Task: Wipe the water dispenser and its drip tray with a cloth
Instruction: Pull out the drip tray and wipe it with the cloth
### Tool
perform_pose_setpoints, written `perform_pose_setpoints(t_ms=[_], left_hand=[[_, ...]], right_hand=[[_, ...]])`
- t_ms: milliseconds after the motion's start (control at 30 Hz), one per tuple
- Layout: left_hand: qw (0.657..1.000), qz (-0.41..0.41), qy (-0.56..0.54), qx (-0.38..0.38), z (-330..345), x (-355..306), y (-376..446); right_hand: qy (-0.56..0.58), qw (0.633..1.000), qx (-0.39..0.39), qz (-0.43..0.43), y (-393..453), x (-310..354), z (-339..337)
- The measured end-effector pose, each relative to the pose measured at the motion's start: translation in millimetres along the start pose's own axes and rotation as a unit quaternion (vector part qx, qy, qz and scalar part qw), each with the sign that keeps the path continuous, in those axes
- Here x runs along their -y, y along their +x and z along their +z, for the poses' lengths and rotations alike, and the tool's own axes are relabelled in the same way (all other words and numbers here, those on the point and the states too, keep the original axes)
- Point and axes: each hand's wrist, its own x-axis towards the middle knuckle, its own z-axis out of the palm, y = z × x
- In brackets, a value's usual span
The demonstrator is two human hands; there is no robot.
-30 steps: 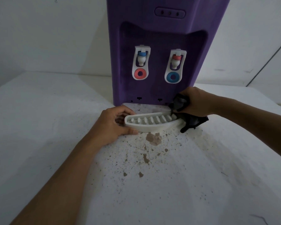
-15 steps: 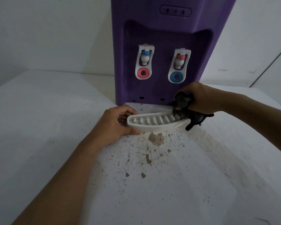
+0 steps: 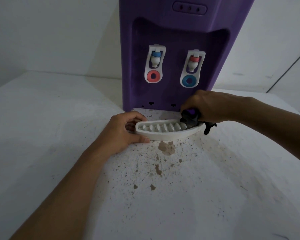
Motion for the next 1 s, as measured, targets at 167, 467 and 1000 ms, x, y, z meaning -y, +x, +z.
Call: perform_pose_setpoints(t_ms=[167, 467, 1000], left_hand=[[1.000, 0.004, 0.000, -0.002, 0.6, 2.0, 1.3], [1.000, 0.007, -0.004, -0.003, 0.7, 0.6, 0.7], [1.000, 0.006, -0.004, -0.005, 2.0, 1.5, 1.1]], right_hand=[[0.036, 0.997, 0.033, 0.059, 9.9, -3.3, 0.0], [0.093, 0.991, 0.013, 0.092, -2.2, -14.5, -4.6], [0.085, 0.992, 0.003, 0.095, -0.5, -3.8, 4.7]])
